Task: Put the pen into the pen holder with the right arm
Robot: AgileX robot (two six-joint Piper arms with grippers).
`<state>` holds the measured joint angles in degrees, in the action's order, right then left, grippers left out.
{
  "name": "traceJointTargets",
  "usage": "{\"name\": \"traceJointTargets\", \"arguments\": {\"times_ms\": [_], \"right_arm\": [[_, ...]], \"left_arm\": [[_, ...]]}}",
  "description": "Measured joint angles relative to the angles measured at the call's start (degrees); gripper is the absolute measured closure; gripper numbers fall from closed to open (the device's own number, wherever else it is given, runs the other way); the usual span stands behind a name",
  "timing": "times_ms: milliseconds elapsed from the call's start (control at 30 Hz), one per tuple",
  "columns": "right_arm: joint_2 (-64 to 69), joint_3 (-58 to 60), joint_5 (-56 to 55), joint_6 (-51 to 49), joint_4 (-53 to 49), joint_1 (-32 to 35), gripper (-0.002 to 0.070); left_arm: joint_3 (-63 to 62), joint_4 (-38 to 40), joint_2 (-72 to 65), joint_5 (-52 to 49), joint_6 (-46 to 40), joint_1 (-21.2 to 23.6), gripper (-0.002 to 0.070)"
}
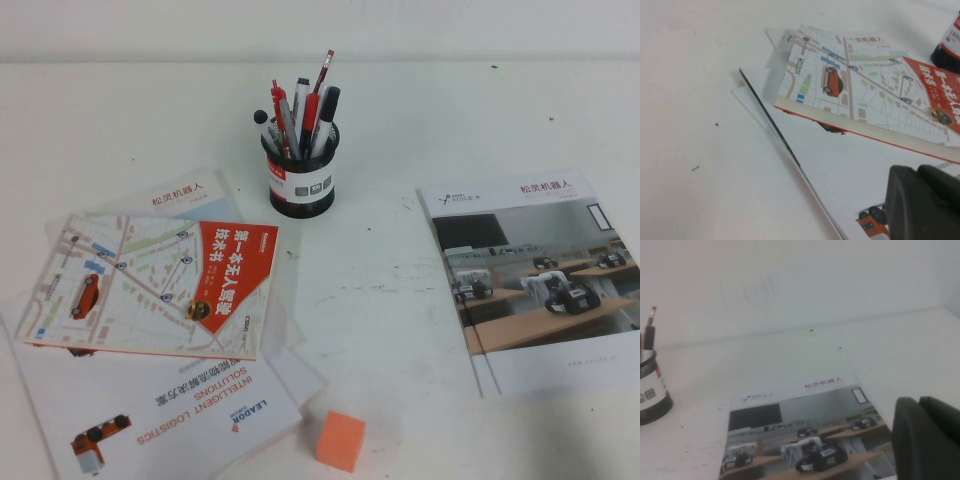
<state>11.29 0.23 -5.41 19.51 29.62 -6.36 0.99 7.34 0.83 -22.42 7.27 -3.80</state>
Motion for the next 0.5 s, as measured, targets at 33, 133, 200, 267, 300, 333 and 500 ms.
{"name": "traceJointTargets", "arguments": {"times_ms": [33,133,200,267,300,333,500], "right_arm": [[-1.4,0.6,0.4,0.3,0.1,1.2,0.0695],[-4.7,1.1,2.6,0.8,0.6,3.9,0.0695],[-5.1,1.1,3.8,0.9,0.7,4.6,0.0695],[-5.6,1.1,4.4,0.9,0.8,4.9,0.0695],[-5.9,1.1,4.6,1.0,0.8,4.9,0.0695],[-6.7,1.1,5.4,1.1,0.9,4.9,0.0695],[-11.0,1.2,11.7,-9.5,-8.2,4.9,0.0695]], "left_arm": [[0.0,0.0,0.0,0.0,0.0,0.0,0.0678],[0.0,0.0,0.0,-0.1,0.0,0.0,0.0678],[0.0,0.0,0.0,-0.1,0.0,0.0,0.0678],[0.0,0.0,0.0,-0.1,0.0,0.0,0.0678],[0.0,0.0,0.0,-0.1,0.0,0.0,0.0677],[0.0,0.0,0.0,-0.1,0.0,0.0,0.0677],[0.0,0.0,0.0,-0.1,0.0,0.0,0.0677]]}}
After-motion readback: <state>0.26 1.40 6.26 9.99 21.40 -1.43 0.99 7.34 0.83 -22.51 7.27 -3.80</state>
